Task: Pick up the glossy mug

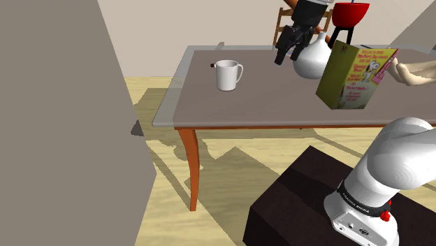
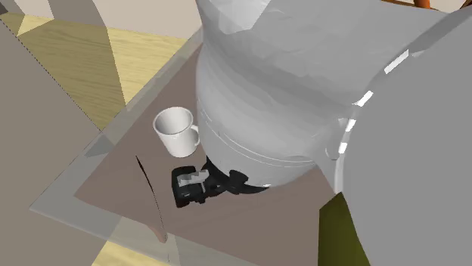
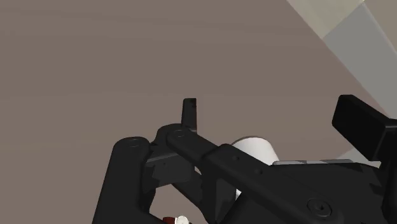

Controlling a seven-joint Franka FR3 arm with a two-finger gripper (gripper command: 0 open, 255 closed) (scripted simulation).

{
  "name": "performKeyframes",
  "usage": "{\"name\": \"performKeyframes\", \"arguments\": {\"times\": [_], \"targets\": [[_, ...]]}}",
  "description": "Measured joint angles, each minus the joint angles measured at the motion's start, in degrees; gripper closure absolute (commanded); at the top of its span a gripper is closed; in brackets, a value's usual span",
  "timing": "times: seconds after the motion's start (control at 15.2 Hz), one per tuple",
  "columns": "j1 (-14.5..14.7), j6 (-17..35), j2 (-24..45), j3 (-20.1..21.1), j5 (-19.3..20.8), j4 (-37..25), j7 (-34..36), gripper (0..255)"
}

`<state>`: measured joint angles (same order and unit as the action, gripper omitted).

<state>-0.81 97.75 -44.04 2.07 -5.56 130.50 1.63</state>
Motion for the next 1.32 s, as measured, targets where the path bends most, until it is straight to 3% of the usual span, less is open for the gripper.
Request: {"name": "performKeyframes", "arguments": {"times": [0.13,0.66,1.32], "targets": [[-0.03,0.30,1.24,0.45,0.00,-0.78,0.49,0],[-0.77,2.07,19.40,6.89,1.86,-13.73,8.59,0],[-0.14,-2.47,45.55,12.72,9.42,-38.44,19.63,0]]}}
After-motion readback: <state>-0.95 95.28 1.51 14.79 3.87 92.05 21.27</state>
